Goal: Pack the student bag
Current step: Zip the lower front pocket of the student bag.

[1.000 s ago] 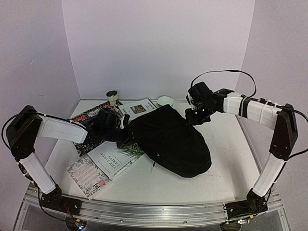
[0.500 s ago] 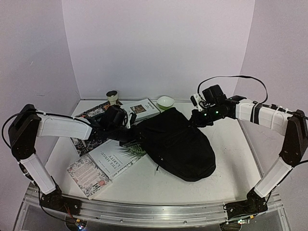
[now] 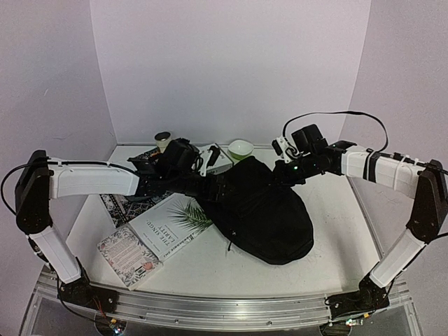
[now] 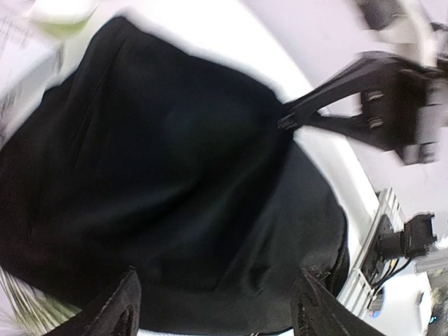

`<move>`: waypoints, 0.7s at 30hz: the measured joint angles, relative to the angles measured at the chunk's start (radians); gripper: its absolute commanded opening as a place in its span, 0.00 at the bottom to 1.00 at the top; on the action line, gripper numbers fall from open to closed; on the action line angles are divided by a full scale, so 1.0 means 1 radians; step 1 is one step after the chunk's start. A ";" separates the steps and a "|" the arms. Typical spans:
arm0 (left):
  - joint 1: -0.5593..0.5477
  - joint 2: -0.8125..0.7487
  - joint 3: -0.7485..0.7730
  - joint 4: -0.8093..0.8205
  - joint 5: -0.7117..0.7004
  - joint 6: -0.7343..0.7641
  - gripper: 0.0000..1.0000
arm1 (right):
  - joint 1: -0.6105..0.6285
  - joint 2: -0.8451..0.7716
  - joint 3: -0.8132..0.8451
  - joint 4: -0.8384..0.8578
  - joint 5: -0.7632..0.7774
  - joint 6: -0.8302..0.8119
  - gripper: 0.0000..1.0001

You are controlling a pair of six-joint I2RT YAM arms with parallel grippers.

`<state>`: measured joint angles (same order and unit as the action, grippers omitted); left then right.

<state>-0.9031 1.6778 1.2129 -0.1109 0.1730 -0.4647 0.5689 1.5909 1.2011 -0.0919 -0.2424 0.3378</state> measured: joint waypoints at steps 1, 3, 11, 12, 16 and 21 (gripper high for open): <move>-0.002 0.002 0.024 0.003 0.003 0.027 0.78 | 0.003 0.000 0.000 0.002 -0.003 0.000 0.00; -0.003 0.009 0.065 0.008 0.011 0.078 0.79 | 0.005 0.000 0.000 0.003 -0.007 0.000 0.00; -0.012 0.117 0.187 0.017 0.062 0.216 0.80 | 0.008 0.000 0.000 0.003 -0.009 0.000 0.00; -0.017 0.140 0.198 0.015 0.066 0.229 0.80 | 0.009 0.000 0.000 0.003 -0.009 0.000 0.00; -0.032 0.231 0.243 0.002 0.081 0.274 0.77 | 0.010 0.000 0.000 0.002 -0.009 0.000 0.00; -0.041 0.313 0.306 -0.024 0.097 0.319 0.69 | 0.010 0.000 0.000 0.002 -0.009 0.000 0.00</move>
<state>-0.9437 1.9910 1.5193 -0.1345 0.2705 -0.1462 0.5790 1.5906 1.2015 -0.0898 -0.2512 0.3374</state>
